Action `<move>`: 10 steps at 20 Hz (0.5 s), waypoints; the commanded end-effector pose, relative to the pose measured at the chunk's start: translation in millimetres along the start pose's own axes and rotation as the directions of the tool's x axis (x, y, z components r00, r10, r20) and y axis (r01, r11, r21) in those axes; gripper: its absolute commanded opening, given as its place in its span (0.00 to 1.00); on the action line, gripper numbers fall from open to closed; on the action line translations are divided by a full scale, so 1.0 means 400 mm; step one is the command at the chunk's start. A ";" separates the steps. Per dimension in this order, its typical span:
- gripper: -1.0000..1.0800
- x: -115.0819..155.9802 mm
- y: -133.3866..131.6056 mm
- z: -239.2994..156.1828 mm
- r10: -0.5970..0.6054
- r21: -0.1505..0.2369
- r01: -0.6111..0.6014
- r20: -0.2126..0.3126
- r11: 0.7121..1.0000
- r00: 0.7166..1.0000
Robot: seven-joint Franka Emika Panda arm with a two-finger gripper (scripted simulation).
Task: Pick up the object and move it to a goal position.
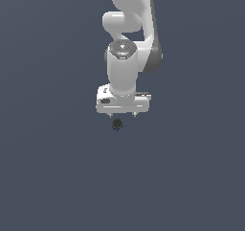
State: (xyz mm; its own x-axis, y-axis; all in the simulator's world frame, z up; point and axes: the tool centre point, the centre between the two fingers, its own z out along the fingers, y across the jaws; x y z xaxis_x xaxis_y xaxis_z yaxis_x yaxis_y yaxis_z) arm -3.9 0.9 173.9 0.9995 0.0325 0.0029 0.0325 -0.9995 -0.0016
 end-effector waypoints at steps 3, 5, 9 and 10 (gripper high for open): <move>0.96 0.000 0.000 -0.001 0.004 0.001 -0.004 -0.001 1.000 1.000; 0.96 -0.001 0.001 -0.003 0.014 0.004 -0.014 -0.004 1.000 1.000; 0.96 -0.001 0.003 -0.010 0.041 0.013 -0.041 -0.012 0.999 0.999; 0.96 -0.001 0.003 -0.011 0.044 0.014 -0.044 -0.013 0.999 0.999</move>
State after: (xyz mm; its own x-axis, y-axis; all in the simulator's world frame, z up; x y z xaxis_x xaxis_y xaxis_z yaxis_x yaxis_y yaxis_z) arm -4.3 -0.3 177.5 0.9999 -0.0042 0.0133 -0.0040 -0.9999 -0.0133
